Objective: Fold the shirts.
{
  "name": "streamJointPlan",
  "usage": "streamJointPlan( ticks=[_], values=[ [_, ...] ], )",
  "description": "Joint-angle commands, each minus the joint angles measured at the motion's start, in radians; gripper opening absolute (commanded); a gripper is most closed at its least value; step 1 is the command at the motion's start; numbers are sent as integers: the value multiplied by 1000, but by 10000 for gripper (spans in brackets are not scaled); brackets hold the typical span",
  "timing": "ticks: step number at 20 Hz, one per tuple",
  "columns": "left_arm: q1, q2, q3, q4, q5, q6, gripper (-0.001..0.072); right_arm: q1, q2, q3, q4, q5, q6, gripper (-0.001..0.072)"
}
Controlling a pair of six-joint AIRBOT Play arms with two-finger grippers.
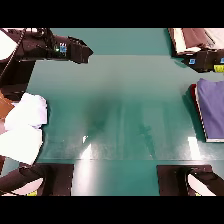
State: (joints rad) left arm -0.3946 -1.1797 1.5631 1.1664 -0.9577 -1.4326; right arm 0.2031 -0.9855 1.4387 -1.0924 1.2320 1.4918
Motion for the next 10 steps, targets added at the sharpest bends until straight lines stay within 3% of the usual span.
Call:
streamJointPlan(
  ticks=[1, 10],
  values=[
    [1, 0, 0, 0, 0, 0, 24, 1, 0, 1, 1, 1, 0, 18],
    [1, 0, 1, 0, 0, 0, 25, 1, 0, 1, 1, 6, 1, 18]
  ],
)
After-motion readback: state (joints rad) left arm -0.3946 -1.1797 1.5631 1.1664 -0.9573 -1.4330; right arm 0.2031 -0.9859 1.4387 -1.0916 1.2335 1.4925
